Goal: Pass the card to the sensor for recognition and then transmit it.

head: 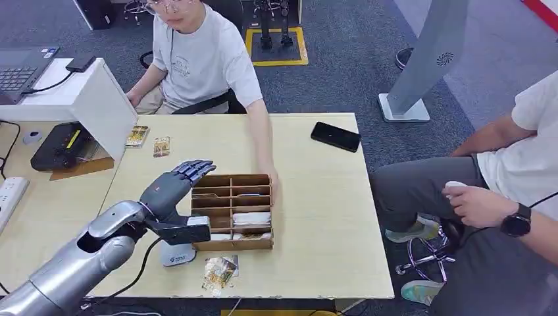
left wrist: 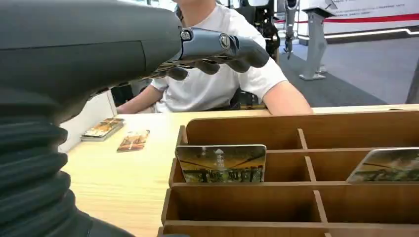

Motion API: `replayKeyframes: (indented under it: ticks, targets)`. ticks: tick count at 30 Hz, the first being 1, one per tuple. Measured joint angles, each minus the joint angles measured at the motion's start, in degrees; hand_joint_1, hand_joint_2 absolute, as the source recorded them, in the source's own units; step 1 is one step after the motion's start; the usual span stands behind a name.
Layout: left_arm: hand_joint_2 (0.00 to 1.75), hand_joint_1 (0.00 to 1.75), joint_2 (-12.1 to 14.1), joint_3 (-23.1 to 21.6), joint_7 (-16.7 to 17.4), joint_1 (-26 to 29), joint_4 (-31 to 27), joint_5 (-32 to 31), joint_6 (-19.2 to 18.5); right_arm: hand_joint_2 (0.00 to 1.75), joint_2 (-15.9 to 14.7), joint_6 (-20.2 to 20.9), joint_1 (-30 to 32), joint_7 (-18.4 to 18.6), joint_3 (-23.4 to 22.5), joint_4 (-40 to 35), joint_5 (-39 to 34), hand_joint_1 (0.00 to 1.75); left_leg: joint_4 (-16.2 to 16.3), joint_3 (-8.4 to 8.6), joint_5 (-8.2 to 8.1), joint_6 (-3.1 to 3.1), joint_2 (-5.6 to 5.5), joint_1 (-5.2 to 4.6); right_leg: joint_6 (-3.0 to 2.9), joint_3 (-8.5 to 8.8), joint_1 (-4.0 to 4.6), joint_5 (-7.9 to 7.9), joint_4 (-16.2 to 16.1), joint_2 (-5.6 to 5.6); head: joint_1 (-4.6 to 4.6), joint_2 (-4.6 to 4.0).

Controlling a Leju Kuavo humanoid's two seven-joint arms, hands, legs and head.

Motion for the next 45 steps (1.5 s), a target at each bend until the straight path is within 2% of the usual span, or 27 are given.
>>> replayKeyframes:
  ticks: [10,11,12,14,16,17,18,20,25,26,45]
  targets:
    - [1.75,0.0,-0.2,0.0,0.39,0.01,1.03,-0.59,0.24,0.0,0.04,0.02,0.0,0.02,-0.02,0.0,0.0,0.0,0.0,0.0,0.0,0.0,0.0,0.0,0.0,0.0,0.0,0.0,0.0,0.0,0.02,0.0]
    - [1.75,1.47,-0.2,0.0,0.37,0.0,1.07,-0.53,0.22,0.0,0.04,0.02,0.0,0.02,-0.02,0.0,0.02,0.0,0.0,0.0,0.0,0.0,0.0,0.0,0.0,0.0,0.0,0.0,0.0,0.0,0.02,0.0]
    - [1.75,1.55,-0.2,0.0,0.33,0.0,1.14,-0.51,0.2,0.0,0.04,0.02,0.0,0.02,-0.02,0.0,0.02,0.0,0.0,0.0,0.0,0.0,0.0,0.0,0.0,0.0,0.0,0.0,0.0,0.0,0.02,0.0]
    - [1.75,1.59,-0.2,0.0,0.2,0.0,1.25,-0.42,0.07,0.0,0.04,0.02,0.0,0.02,-0.02,0.0,0.02,0.0,0.0,0.0,0.0,0.0,0.0,0.0,0.0,0.0,0.0,0.0,0.0,0.0,0.0,0.0]
    - [1.75,1.36,-0.17,0.0,-0.11,0.0,1.36,-0.2,-0.22,0.0,0.04,0.04,0.0,0.0,-0.02,0.0,0.02,0.0,0.0,0.0,0.0,0.0,0.0,0.0,0.0,0.0,0.0,0.0,0.0,0.0,0.0,0.0]
    - [1.75,1.54,-0.17,0.0,-0.19,0.0,1.38,-0.07,-0.24,0.0,0.04,0.02,0.0,0.02,-0.02,0.0,0.02,0.0,0.0,0.0,0.0,0.0,0.0,0.0,0.0,0.0,0.0,0.0,0.0,0.0,0.02,0.0]
    - [1.75,1.5,-0.17,0.0,-0.28,0.0,1.44,0.09,-0.24,0.0,0.04,0.04,-0.01,0.02,-0.02,0.0,0.02,0.0,0.0,0.0,0.0,0.0,0.0,0.0,0.0,0.0,0.0,0.0,0.0,0.0,0.0,0.0]
    - [1.75,1.59,-0.17,0.02,-0.59,-0.1,1.49,0.3,-0.24,0.0,0.04,0.02,0.0,0.02,-0.02,0.0,0.02,0.0,0.0,0.0,0.0,0.0,0.0,0.0,0.0,0.01,0.0,0.0,0.0,0.0,0.02,0.0]
    - [1.75,1.48,-0.17,0.02,-0.68,-0.15,1.62,0.59,-0.35,0.0,0.04,0.02,-0.05,0.09,-0.02,0.0,0.02,0.0,0.0,0.0,0.0,0.0,0.0,0.0,0.0,0.01,0.0,0.0,0.0,0.0,0.02,0.0]
    - [1.75,1.54,-0.17,0.02,-0.68,-0.21,1.62,0.61,-0.35,0.0,0.04,0.02,-0.04,0.09,-0.02,0.0,0.02,0.0,0.0,0.0,0.0,0.0,0.0,0.0,0.0,0.01,0.0,0.0,0.0,0.0,0.02,0.0]
    - [1.75,1.54,-0.17,0.02,-1.22,-0.23,2.06,1.18,-0.59,0.0,0.04,0.04,-0.07,0.52,-0.02,0.0,0.04,0.0,0.0,0.0,0.0,0.0,0.0,0.0,0.0,0.01,0.0,0.0,0.0,0.0,0.0,0.0]
